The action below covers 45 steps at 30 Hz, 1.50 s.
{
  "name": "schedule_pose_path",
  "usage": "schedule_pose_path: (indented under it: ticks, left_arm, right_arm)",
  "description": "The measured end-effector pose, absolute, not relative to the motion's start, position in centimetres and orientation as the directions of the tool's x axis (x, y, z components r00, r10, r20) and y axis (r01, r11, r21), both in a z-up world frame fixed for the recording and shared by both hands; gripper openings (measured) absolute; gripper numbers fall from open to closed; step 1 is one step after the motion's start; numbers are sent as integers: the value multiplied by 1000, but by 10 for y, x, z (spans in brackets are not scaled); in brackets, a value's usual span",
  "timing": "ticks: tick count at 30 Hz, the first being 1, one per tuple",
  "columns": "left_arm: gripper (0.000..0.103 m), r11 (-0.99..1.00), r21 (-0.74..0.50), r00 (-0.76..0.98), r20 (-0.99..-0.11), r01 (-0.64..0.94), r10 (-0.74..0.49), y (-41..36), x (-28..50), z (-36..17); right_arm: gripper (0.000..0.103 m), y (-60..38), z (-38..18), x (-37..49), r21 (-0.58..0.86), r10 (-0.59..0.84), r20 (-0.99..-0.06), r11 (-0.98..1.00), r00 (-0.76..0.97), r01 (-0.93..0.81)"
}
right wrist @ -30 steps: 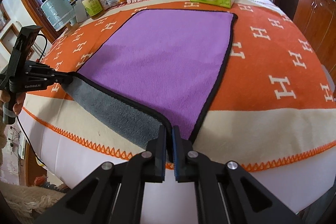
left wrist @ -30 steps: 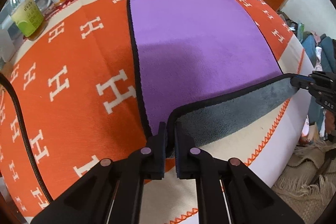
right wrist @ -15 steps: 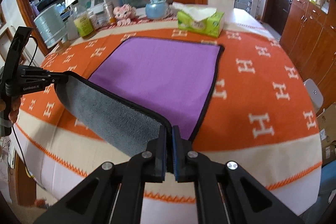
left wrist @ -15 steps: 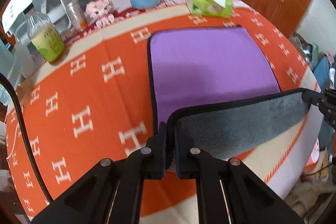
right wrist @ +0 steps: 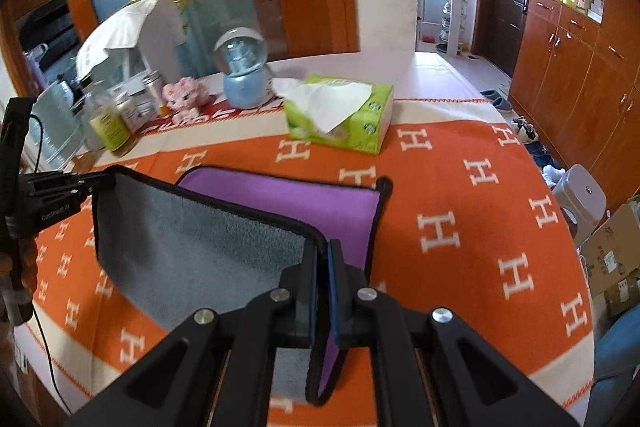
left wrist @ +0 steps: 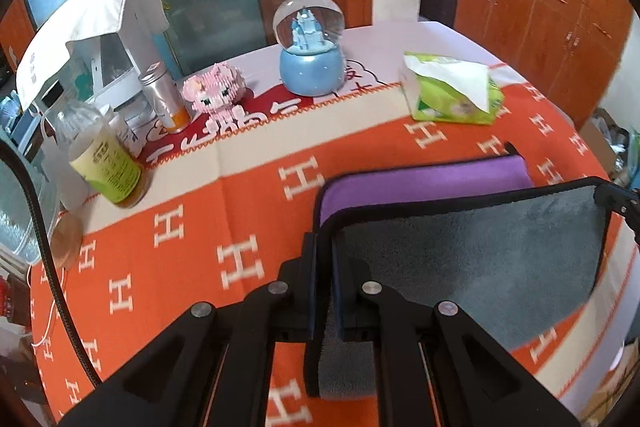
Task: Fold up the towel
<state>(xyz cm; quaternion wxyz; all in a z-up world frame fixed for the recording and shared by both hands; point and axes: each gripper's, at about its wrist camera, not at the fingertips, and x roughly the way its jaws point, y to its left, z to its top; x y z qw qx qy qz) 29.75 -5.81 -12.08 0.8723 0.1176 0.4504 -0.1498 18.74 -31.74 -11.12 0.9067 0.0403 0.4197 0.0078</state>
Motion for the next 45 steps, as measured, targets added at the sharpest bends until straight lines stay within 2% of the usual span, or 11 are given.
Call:
schedule_pose_path:
  ticks: [15, 34, 36, 37, 39, 40, 42, 44, 45]
  left_arm:
    - [5, 957, 78, 544, -834, 279, -91, -93, 363, -171]
    - [6, 973, 65, 513, -857, 220, -59, -100, 381, -215]
    - [8, 975, 61, 510, -858, 213, -58, -99, 381, -215]
    - [10, 976, 59, 508, -859, 208, -56, -99, 381, -215]
    - [33, 979, 73, 508, -861, 191, -35, -98, 381, -214]
    - [40, 980, 77, 509, -861, 183, -27, -97, 381, -213]
    - [77, 983, 64, 506, -862, 170, -32, -94, 381, -209]
    - [88, 987, 47, 516, -856, 153, -39, -90, 379, -203]
    - [88, 989, 41, 521, -852, 145, -41, -88, 378, -200]
  right_arm:
    - [4, -334, -148, 259, 44, -37, -798, 992, 601, 119]
    - [5, -332, -191, 287, -40, -112, -830, 989, 546, 142]
    - [9, -332, -191, 288, -45, -119, -829, 988, 546, 147]
    - [13, -332, -191, 289, -50, -127, -830, 987, 544, 153]
    - [18, -333, -188, 289, -61, -141, -827, 985, 545, 162]
    - [21, -333, -186, 289, -61, -142, -825, 985, 547, 164]
    - [28, -333, -180, 285, -45, -129, -817, 986, 562, 160]
    - [36, -332, -173, 282, -38, -123, -809, 987, 575, 158]
    - [37, -332, -169, 281, -35, -121, -805, 987, 580, 158]
